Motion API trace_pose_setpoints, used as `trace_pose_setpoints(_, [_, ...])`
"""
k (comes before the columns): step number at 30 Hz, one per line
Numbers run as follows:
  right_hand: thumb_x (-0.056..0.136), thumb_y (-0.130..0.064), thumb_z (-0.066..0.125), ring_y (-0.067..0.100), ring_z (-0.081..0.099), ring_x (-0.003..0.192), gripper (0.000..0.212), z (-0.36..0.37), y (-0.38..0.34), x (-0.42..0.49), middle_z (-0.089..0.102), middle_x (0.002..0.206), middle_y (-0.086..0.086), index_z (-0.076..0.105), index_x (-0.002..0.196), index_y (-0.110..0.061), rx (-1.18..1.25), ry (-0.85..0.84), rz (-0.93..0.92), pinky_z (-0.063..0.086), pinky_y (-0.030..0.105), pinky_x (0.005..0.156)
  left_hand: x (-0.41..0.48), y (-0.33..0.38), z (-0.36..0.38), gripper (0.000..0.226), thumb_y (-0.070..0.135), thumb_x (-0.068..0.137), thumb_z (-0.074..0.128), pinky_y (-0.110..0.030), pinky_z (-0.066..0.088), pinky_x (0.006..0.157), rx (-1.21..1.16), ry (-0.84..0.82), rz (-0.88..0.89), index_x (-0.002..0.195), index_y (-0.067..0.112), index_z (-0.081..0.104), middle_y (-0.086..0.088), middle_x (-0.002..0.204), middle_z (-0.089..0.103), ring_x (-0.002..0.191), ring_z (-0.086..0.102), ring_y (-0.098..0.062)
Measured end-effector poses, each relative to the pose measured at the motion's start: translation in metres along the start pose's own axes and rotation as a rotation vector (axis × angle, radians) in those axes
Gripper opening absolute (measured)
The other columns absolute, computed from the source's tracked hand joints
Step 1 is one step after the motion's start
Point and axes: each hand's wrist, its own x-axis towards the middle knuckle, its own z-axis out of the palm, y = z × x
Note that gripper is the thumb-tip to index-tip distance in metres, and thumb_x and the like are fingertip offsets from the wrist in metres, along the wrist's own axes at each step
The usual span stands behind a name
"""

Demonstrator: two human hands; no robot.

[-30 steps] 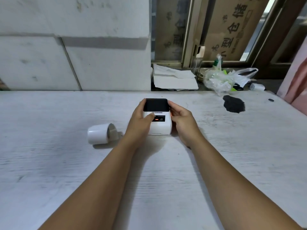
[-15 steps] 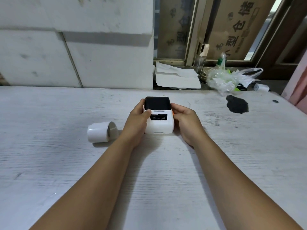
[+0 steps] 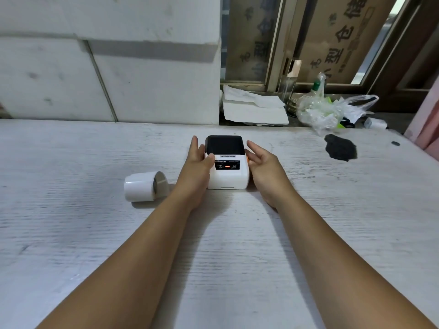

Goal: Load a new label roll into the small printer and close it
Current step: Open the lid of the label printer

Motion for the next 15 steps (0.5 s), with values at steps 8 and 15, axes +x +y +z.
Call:
trace_pose_setpoints(8, [0.097, 0.002, 0.040, 0.017, 0.066, 0.102, 0.054, -0.0024, -0.0006, 0.0001, 0.061, 0.134, -0.002, 0.045, 0.141, -0.028, 0.031, 0.028, 0.029, 0.054, 0.026, 0.063, -0.0019, 0.0015, 0.0012, 0.066, 0.010, 0.101, 0.038, -0.036, 0.023, 0.119, 0.011, -0.012, 0.004, 0.153, 0.033, 0.004, 0.001, 0.161, 0.019, 0.145, 0.025, -0.014])
trace_pose_setpoints(15, [0.088, 0.000, 0.043, 0.016, 0.067, 0.106, 0.068, 0.0058, 0.0053, 0.0027, 0.063, 0.131, 0.002, 0.038, 0.144, -0.039, -0.098, 0.127, 0.001, 0.059, 0.047, 0.084, -0.0020, 0.0032, 0.0009, 0.065, 0.010, 0.102, 0.038, -0.035, 0.019, 0.120, 0.024, -0.014, -0.035, 0.153, 0.032, 0.005, -0.002, 0.163, 0.012, 0.148, 0.019, -0.014])
